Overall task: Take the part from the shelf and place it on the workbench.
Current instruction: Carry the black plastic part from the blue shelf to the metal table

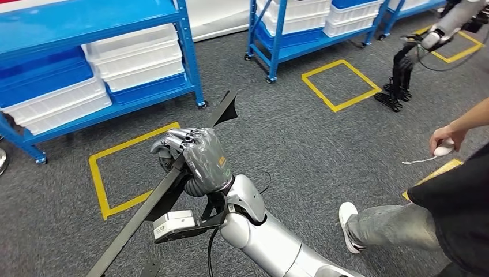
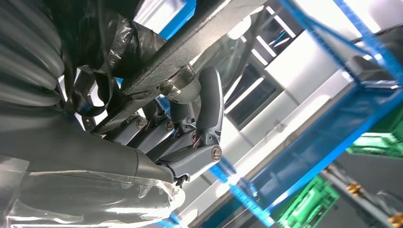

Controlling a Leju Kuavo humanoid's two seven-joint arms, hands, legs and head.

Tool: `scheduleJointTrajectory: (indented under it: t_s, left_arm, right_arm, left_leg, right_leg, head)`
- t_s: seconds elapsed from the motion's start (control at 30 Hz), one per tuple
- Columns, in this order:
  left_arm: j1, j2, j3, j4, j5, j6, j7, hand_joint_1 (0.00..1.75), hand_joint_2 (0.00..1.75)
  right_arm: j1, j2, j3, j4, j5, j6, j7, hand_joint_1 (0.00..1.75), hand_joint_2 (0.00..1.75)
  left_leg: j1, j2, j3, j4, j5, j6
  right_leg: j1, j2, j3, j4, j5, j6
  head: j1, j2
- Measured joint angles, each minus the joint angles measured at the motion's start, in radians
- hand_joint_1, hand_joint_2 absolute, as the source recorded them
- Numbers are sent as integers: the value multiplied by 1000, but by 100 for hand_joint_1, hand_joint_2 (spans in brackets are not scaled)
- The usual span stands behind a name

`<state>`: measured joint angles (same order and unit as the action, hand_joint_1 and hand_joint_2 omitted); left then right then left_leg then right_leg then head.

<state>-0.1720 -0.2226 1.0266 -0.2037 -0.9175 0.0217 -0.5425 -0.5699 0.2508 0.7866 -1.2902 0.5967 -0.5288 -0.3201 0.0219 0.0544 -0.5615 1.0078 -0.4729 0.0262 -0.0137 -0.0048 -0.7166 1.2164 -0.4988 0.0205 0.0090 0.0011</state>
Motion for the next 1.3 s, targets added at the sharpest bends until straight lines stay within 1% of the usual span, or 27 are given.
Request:
scheduleJointTrajectory:
  t_s: [0.07, 0.1, 0.13, 0.2, 0.23, 0.3, 0.37, 0.4, 0.43, 0.47, 0.5, 0.57, 0.6, 0.63, 0.67, 0.73, 0.8, 0.87, 0.9, 0.93, 0.97, 1.0, 1.07, 1.13, 1.17, 1.23, 1.3]
  left_arm:
    - [-3, -1, 0, 0, -4, 2, -1, 0, 175]
    - [-4, -1, 0, 0, -7, 5, 0, 0, 175]
    - [-5, -1, 0, 0, -10, 8, 2, 0, 175]
    - [-5, -1, -1, 0, -17, 11, 10, 0, 175]
    - [-5, -1, -2, 0, -20, 12, 14, 0, 175]
    - [-4, 0, -5, 0, -25, 13, 20, 0, 175]
    - [-1, 1, -7, 0, -29, 13, 26, 0, 175]
    - [1, 1, -8, 0, -31, 12, 29, 0, 175]
    - [4, 2, -9, 0, -33, 11, 31, 0, 175]
    - [6, 2, -11, 0, -35, 10, 33, 0, 175]
    - [7, 2, -14, 0, -36, 9, 34, 0, 175]
    - [7, 5, -19, 0, -37, 8, 34, 0, 175]
    - [6, 7, -21, 0, -37, 8, 34, 0, 175]
    - [5, 9, -22, 0, -37, 8, 34, 0, 175]
    - [5, 10, -23, 0, -37, 8, 35, 0, 175]
    - [3, 10, -24, 0, -38, 7, 35, 0, 175]
    - [2, 10, -25, 0, -39, 6, 34, 0, 175]
    - [2, 10, -25, 0, -42, 4, 35, 0, 175]
    - [4, 11, -25, 0, -43, 2, 35, 0, 175]
    - [5, 11, -25, 0, -44, 2, 35, 0, 175]
    - [5, 12, -27, 0, -46, 1, 35, 0, 175]
    - [4, 12, -29, 0, -47, 1, 34, 0, 175]
    - [3, 13, -35, 0, -49, 1, 31, 0, 175]
    - [1, 14, -40, 0, -46, 2, 26, 0, 175]
    - [1, 14, -41, 0, -44, 2, 23, 0, 175]
    - [0, 16, -42, 0, -36, 4, 15, 0, 175]
    - [0, 18, -42, 0, -27, 2, 6, 0, 175]
  right_arm:
    - [0, -1, 0, -2, 0, -1, 0, 175, 175]
    - [-1, -1, 0, -3, 0, -2, 0, 175, 175]
    - [-1, -1, 0, -4, 1, -5, 0, 175, 175]
    - [0, -1, 0, -6, 2, -9, 0, 175, 175]
    - [1, -1, 0, -7, 4, -11, 0, 175, 175]
    - [3, -1, 0, -10, 5, -13, 0, 175, 175]
    - [7, -1, 0, -12, 5, -14, 1, 175, 175]
    - [11, -2, 0, -12, 5, -14, 1, 175, 175]
    - [16, -3, 0, -12, 5, -15, 2, 175, 175]
    - [21, -3, 0, -13, 5, -16, 2, 175, 175]
    - [25, -4, 0, -13, 5, -17, 2, 175, 175]
    - [27, -4, 0, -16, 5, -18, 2, 175, 175]
    - [27, -4, 0, -18, 5, -19, 2, 175, 175]
    - [28, -5, 0, -19, 5, -19, 2, 175, 175]
    - [29, -5, 0, -21, 5, -20, 2, 175, 175]
    - [31, -6, 0, -23, 5, -21, 2, 175, 175]
    - [31, -8, 0, -25, 5, -23, 2, 175, 175]
    - [32, -10, 0, -28, 5, -24, 2, 175, 175]
    - [35, -12, 0, -29, 5, -24, 2, 175, 175]
    - [39, -15, 0, -30, 5, -24, 2, 175, 175]
    - [44, -18, 0, -33, 5, -24, 2, 175, 175]
    - [48, -22, 0, -37, 5, -24, 2, 175, 175]
    - [52, -25, 0, -52, 5, -24, 1, 175, 175]
    - [53, -26, 0, -68, 4, -22, -1, 175, 175]
    - [54, -26, 0, -74, 3, -21, -2, 175, 175]
    - [57, -26, 0, -83, 1, -16, -5, 175, 175]
    - [60, -25, 0, -92, 0, -10, -9, 175, 175]
  left_leg:
    - [-2, 20, 1, 6, -7, -8]
    - [-4, 28, 2, 8, -11, -13]
    - [-6, 36, 4, 8, -13, -19]
    - [-6, 52, 9, 5, -16, -32]
    - [-5, 48, 11, 9, -22, -37]
    - [-1, 10, -9, 60, -64, -45]
    - [1, -34, -66, 188, -133, -47]
    - [1, -42, -96, 252, -156, -47]
    - [0, -46, -115, 289, -162, -45]
    - [0, -49, -116, 286, -145, -42]
    - [-1, -54, -98, 244, -112, -37]
    - [-2, -90, -36, 105, -41, -22]
    - [-3, -108, -14, 53, -22, -16]
    - [-5, -121, -1, 24, -16, -10]
    - [-7, -123, 2, 17, -17, -7]
    - [-6, -103, 6, 4, -9, -1]
    - [-2, -77, 13, -13, 2, 9]
    - [-3, -52, 15, -20, 6, 16]
    - [-4, -38, 15, -19, 5, 17]
    - [-4, -25, 14, -19, 4, 16]
    - [-4, -12, 14, -18, 3, 15]
    - [-4, 0, 15, -17, 1, 13]
    - [-4, 20, 17, -12, -6, 4]
    - [-8, 36, 20, -7, -13, -9]
    - [-9, 44, 21, -7, -16, -16]
    - [-7, 56, 25, -8, -21, -27]
    - [-2, 21, 16, 24, -51, -35]
  right_leg:
    - [8, -38, 63, -118, 42, -10]
    - [13, -53, 84, -160, 52, -16]
    - [18, -61, 89, -175, 50, -22]
    - [19, -42, 88, -178, 54, -33]
    - [17, -31, 89, -181, 57, -39]
    - [12, -12, 90, -188, 63, -51]
    - [12, 9, 87, -189, 66, -57]
    - [14, 22, 86, -188, 67, -59]
    - [16, 35, 85, -188, 67, -60]
    - [18, 49, 85, -187, 68, -60]
    - [20, 63, 86, -185, 68, -60]
    - [23, 88, 87, -183, 69, -58]
    - [23, 99, 85, -181, 71, -54]
    - [21, 109, 81, -181, 73, -49]
    - [19, 119, 78, -182, 77, -42]
    - [16, 130, 73, -184, 81, -29]
    - [20, 89, 53, -144, 52, -19]
    - [19, 32, -1, -31, -12, -11]
    - [14, 21, -31, 31, -38, -7]
    - [9, 15, -50, 72, -49, -3]
    - [5, 11, -52, 79, -43, 0]
    - [1, 5, -33, 45, -19, 3]
    - [2, -27, 43, -90, 39, 1]
    - [11, -53, 91, -180, 62, -9]
    - [16, -54, 95, -190, 60, -15]
    - [15, -34, 94, -194, 63, -26]
    - [9, -15, 97, -201, 67, -38]
  head:
    - [0, 0]
    - [0, 0]
    - [0, 0]
    - [0, 0]
    - [0, 0]
    - [-1, 0]
    - [-1, 0]
    - [-1, 0]
    - [-1, 0]
    - [-1, 0]
    - [-1, 0]
    - [-1, 0]
    - [-1, 0]
    - [-1, 0]
    - [-1, 0]
    - [-1, 0]
    - [-1, 0]
    - [0, 0]
    - [0, 0]
    - [0, 0]
    - [0, 0]
    - [0, 0]
    - [0, 0]
    - [-1, 0]
    - [-1, 0]
    - [-1, 0]
    - [-1, 0]
